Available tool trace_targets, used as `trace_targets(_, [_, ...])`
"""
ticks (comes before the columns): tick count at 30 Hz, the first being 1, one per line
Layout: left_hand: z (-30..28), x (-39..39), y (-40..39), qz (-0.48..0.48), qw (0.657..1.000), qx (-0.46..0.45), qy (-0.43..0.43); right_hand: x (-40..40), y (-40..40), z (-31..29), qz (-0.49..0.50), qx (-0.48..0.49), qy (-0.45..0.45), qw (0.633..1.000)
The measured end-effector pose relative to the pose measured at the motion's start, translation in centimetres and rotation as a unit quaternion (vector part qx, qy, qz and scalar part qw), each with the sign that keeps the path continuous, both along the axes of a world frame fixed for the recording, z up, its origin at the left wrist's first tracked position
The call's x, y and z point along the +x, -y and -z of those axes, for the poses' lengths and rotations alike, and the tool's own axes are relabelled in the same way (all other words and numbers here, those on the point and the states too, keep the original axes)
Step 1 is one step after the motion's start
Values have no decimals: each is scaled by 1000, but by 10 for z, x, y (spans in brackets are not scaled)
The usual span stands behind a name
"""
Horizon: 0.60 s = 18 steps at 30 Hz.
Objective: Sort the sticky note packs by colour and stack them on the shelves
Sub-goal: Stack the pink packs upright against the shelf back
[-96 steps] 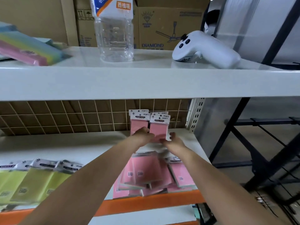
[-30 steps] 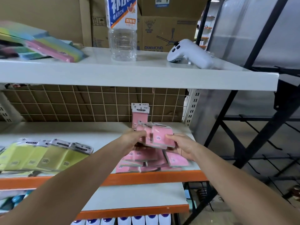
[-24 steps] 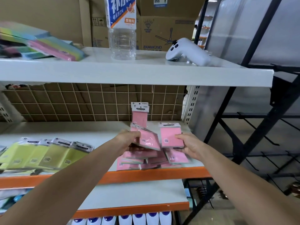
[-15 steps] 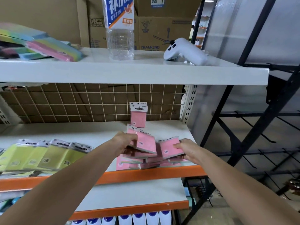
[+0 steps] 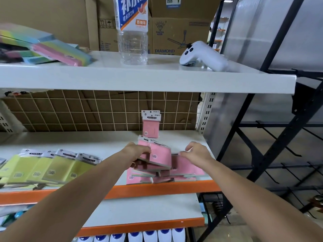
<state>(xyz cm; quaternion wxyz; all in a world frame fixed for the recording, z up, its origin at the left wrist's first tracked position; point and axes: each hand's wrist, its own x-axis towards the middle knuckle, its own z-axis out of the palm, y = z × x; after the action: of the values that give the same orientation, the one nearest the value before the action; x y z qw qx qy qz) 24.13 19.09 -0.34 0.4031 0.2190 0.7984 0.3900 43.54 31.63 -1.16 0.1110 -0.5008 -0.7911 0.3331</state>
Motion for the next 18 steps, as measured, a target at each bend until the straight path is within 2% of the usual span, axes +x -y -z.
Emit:
trace_targets(2, [-1, 1, 0, -12, 1000, 0, -3, -11, 4, 0, -11, -59, -52, 997])
trace_targets(5, [-2, 0, -1, -24, 999, -11, -18, -27, 18, -1, -44, -130, -34, 990])
trace_targets(8, [-2, -5, 0, -17, 998, -40, -47, -37, 21, 4, -43, -144, -15, 989])
trace_targets(11, [-2, -10, 3, 2, 996, -60, -70, -38, 19, 2, -32, -181, -41, 982])
trace_targets(18, [-3, -17, 10, 29, 996, -59, -60, -14, -5, -3, 27, -212, -78, 974])
